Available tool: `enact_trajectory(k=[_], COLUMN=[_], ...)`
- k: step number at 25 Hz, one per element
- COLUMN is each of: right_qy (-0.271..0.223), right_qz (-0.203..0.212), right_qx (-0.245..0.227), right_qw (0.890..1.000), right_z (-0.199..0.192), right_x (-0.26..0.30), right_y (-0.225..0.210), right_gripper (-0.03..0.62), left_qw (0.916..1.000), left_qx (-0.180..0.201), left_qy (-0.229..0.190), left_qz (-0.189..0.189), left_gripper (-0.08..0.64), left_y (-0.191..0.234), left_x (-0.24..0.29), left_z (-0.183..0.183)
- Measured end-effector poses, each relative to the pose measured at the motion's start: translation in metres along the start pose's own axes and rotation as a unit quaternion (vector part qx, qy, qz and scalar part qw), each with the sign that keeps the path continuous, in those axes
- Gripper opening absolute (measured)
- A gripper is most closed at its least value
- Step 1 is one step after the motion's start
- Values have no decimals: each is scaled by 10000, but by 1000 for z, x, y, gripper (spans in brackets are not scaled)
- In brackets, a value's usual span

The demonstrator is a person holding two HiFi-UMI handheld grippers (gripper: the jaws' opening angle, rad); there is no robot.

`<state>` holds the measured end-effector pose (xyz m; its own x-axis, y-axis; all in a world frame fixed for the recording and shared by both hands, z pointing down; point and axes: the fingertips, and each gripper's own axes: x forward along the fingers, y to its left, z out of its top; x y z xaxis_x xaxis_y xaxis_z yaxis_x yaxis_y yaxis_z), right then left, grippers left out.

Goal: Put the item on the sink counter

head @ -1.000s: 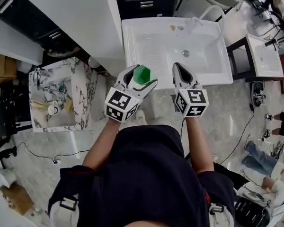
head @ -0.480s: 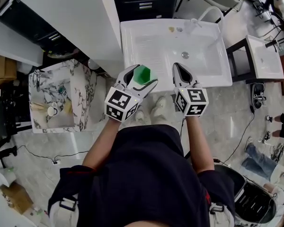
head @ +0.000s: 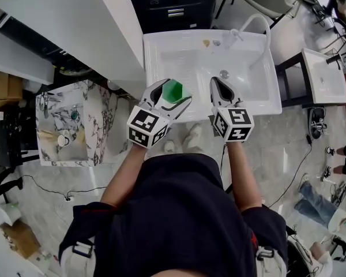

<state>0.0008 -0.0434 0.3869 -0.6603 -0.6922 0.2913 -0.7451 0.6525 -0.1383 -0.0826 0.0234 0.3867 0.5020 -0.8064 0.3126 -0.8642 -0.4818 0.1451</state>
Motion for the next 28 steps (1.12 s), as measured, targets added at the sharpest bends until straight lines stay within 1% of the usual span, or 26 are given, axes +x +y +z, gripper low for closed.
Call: enact_trajectory(k=[8,15,20,28], right_qy=[90,128,217,273], right_qz=[135,275,415,683], right_qx=[89,110,132,135], right_qw=[9998,9995,9988,9972], right_z=[-1,4,1,-2], right_x=[23,43,55,64], right_y=[-33,-57,-70,-90], right_gripper=[35,35,35,35], left_qw=[9999,9997,9995,9981], left_qx=[-37,-50,-90,-192], left_qy=[121,155,146,143], left_qz=[85,191,258,567], left_gripper=[356,356,356,356], left_y=[9,17,19,22], left_x=[40,71,89,111], left_z=[5,15,21,24])
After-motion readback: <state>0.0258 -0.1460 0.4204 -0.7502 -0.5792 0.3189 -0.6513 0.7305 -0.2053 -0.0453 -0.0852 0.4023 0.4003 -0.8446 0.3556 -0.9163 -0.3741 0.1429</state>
